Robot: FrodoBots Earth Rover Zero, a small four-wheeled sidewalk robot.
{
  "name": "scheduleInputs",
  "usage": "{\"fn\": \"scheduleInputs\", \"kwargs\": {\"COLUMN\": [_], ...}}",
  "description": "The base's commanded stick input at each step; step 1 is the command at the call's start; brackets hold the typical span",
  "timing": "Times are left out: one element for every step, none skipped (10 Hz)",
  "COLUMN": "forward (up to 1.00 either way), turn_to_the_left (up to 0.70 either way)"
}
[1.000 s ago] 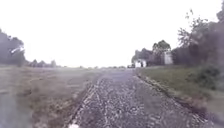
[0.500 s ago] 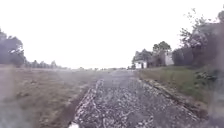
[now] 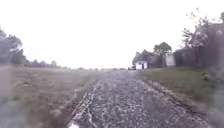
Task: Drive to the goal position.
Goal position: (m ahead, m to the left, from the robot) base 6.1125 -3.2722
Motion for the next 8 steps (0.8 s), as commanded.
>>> {"fn": "scheduleInputs", "kwargs": {"forward": [0.70, 0.70, 0.70, 0.70, 0.70, 0.70, 0.70, 0.70], "turn_to_the_left": [-0.35, -0.35, -0.25, -0.08, 0.00, 0.00, 0.00, 0.00]}}
